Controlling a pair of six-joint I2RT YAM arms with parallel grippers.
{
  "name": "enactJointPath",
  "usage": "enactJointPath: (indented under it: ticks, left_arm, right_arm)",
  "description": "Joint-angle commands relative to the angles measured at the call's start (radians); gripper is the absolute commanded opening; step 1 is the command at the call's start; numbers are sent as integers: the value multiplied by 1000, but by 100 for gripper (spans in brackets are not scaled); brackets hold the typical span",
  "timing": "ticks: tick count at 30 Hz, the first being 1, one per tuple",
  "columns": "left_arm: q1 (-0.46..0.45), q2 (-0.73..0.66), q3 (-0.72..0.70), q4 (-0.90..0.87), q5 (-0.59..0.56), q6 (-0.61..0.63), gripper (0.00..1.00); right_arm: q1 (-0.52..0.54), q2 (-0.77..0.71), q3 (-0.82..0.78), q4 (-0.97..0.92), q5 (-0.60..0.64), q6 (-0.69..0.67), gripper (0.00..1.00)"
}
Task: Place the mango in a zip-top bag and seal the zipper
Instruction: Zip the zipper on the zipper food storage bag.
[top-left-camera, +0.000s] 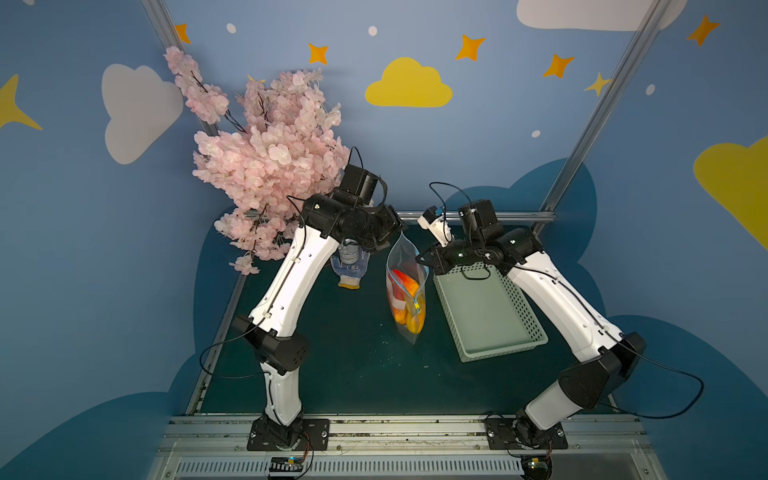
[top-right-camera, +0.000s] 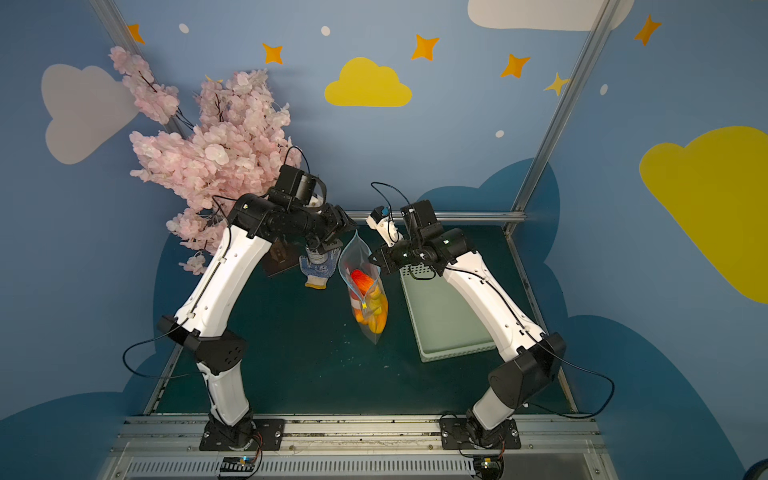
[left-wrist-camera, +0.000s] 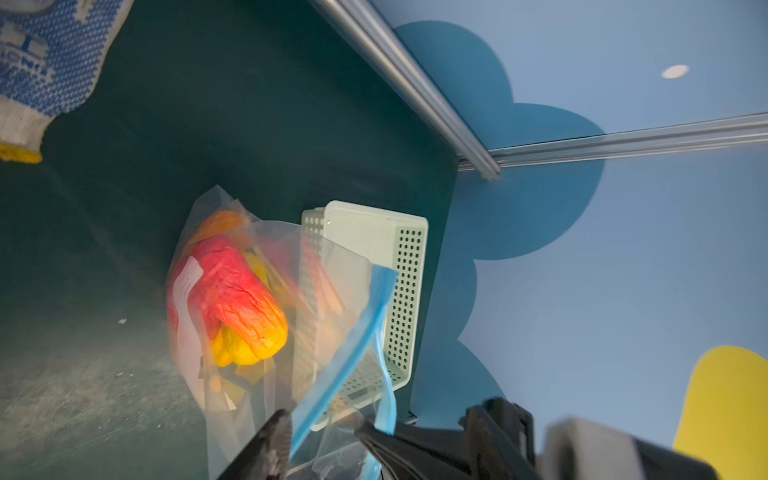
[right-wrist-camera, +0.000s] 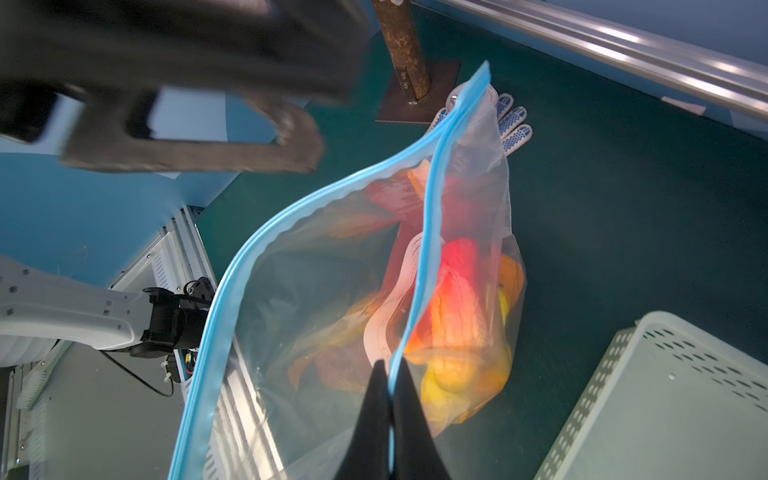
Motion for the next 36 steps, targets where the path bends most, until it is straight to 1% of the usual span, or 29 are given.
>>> enactJointPath:
  ticks: [1, 5, 6, 9, 11, 13, 16, 17, 19, 23, 25, 26, 27, 28, 30, 31, 32, 36]
  left_arm:
    - [2, 40, 56, -144, -1, 1, 63]
    - [2, 65, 67, -119, -2, 4, 60]
    - [1, 73, 77, -122, -3, 8, 58]
    - [-2, 110, 127, -188, -2, 27, 46]
    - [-8, 116, 137, -220, -2, 39, 42]
    - [-12, 112, 126, -214, -37, 43, 41]
    - [-12, 119, 133, -203, -41, 43, 41]
    - [-12, 125, 139, -207, -38, 45, 40]
    - [-15, 135, 142, -221, -31, 49, 30]
    - [-20, 139, 143, -240, -47, 55, 7]
    - [-16, 136, 144, -237, -65, 46, 3]
    - [-16, 134, 145, -233, -74, 39, 3]
    - [-14, 131, 144, -229, -84, 29, 3]
    - [-12, 128, 144, -224, -93, 19, 3]
    - [-6, 124, 141, -211, -107, -4, 3]
    - [-4, 124, 140, -203, -115, -12, 3]
    - [-2, 124, 141, -192, -121, -18, 3]
    - [9, 126, 138, -172, -143, -47, 3]
  right_arm:
    - [13, -27, -31, 62, -38, -39, 0]
    - [30, -24, -36, 52, -36, -57, 0]
    - [34, -25, -38, 49, -34, -59, 0]
    - [39, -32, -50, 62, -21, -63, 0]
    - [45, -31, -47, 61, -22, -70, 0]
    - [56, -24, -35, 45, -18, -88, 0]
    - [75, -21, -29, 29, -7, -109, 0]
    - [81, -21, -29, 28, 3, -113, 0]
    - [88, -25, -29, 32, 12, -113, 0]
    - [103, -39, -25, 45, 28, -114, 0]
    - [111, -55, -31, 55, 52, -102, 0]
    - [112, -71, -41, 64, 72, -84, 10]
    - [112, -94, -61, 78, 97, -59, 25]
    - [112, -124, -91, 98, 123, -37, 36]
    - [120, -223, -203, 165, 206, 15, 52]
    - [127, -272, -257, 193, 239, 33, 57]
    - [140, -329, -321, 215, 279, 51, 59]
    - [212, -503, -505, 219, 387, 122, 61]
